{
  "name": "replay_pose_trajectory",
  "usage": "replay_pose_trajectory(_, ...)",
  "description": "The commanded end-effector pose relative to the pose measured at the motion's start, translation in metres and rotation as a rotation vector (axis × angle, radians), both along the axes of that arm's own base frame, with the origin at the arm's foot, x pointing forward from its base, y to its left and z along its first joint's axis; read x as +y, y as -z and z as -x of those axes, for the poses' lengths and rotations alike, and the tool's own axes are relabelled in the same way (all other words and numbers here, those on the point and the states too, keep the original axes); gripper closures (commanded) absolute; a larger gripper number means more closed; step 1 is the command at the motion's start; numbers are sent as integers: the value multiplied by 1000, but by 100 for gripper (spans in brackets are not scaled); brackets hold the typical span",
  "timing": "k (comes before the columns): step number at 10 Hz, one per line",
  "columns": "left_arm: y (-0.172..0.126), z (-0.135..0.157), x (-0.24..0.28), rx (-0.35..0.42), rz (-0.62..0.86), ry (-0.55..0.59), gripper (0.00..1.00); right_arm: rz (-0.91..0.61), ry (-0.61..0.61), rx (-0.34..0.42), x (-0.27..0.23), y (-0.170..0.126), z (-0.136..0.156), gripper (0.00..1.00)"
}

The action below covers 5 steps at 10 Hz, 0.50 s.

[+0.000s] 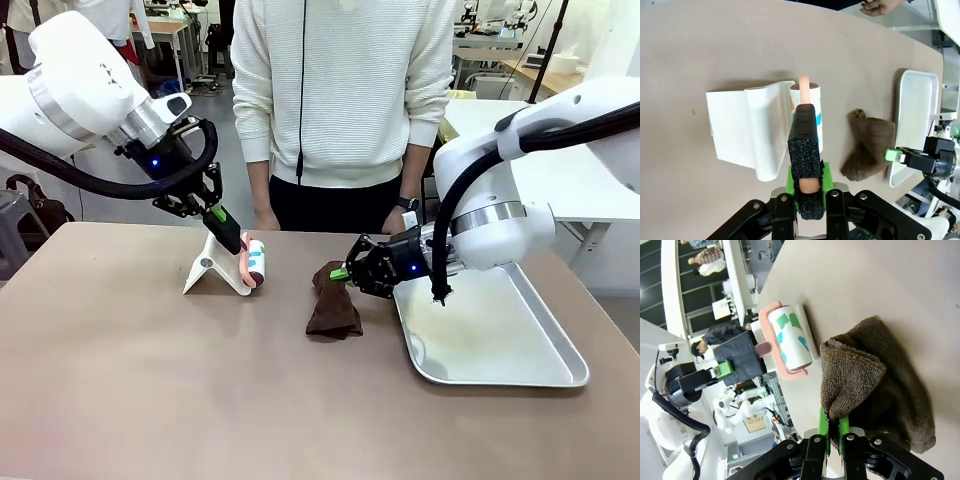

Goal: Clean the surface of the table.
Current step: Return the Lint Roller and towel to their original positions.

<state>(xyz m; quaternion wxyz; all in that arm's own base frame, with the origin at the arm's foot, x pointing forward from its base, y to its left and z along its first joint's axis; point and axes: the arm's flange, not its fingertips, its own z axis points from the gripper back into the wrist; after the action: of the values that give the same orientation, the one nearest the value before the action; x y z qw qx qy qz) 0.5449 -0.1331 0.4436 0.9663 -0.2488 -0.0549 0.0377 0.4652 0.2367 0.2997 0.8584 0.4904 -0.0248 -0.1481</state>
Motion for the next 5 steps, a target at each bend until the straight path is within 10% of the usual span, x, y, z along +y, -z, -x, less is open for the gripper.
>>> replay_pose_trajectory(1, -6, -5, 1, 20, -31, -16, 78, -12, 4, 24, 5, -1, -9, 91)
replay_pose_trajectory(5, 2, -13, 4, 43, -44, -28, 78, -10, 3, 35, 6, 3, -10, 91)
